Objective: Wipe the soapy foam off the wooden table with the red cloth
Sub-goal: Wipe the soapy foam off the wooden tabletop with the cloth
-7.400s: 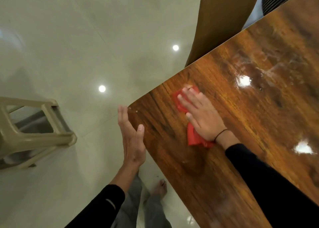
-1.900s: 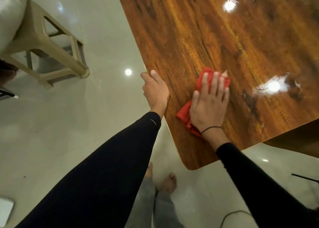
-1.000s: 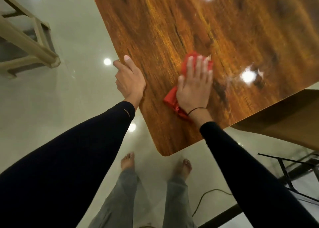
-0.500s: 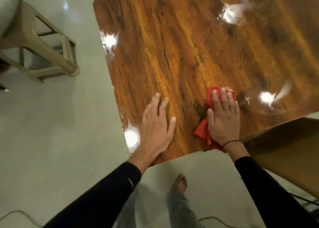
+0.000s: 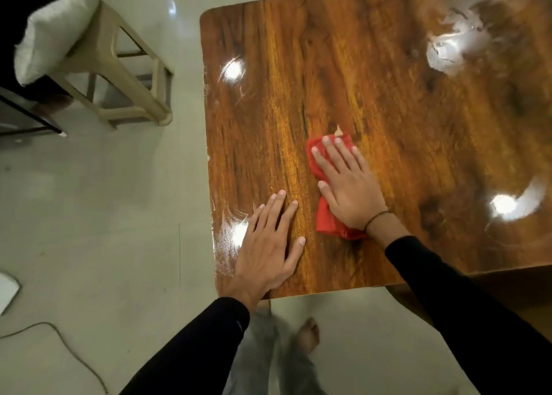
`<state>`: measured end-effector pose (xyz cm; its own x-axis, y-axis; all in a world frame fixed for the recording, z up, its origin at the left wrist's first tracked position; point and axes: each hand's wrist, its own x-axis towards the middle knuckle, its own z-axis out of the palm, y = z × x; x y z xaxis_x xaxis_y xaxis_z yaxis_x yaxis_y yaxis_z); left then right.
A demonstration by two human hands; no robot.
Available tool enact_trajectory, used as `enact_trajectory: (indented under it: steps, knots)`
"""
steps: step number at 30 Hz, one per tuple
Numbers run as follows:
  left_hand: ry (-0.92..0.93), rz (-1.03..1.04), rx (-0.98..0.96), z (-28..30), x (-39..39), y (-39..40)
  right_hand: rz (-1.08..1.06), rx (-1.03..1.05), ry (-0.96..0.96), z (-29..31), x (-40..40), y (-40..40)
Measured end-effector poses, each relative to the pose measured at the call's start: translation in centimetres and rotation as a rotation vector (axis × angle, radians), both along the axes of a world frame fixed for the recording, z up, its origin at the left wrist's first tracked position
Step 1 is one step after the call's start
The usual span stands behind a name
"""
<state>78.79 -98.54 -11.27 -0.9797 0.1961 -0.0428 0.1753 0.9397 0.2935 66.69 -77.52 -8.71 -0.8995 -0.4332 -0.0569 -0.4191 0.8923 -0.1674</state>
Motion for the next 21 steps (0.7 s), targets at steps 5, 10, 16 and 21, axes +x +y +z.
enact_trajectory:
  steps: [5,10,16,21]
  knots:
    - [-0.008,0.008,-0.017,-0.5,0.0,0.0,0.346,0.024,-0.026,0.0,-0.1,5.2]
    - [-0.014,-0.020,-0.014,-1.5,0.2,-0.1,0.106,0.001,-0.068,0.2,-6.3,5.5]
    - [-0.026,-0.037,0.009,-1.6,0.2,-0.2,-0.009,0.020,-0.066,0.5,-12.2,-6.6]
    - [-0.058,-0.068,0.064,-1.5,0.2,-0.4,0.451,0.051,-0.042,0.3,-12.1,-18.5]
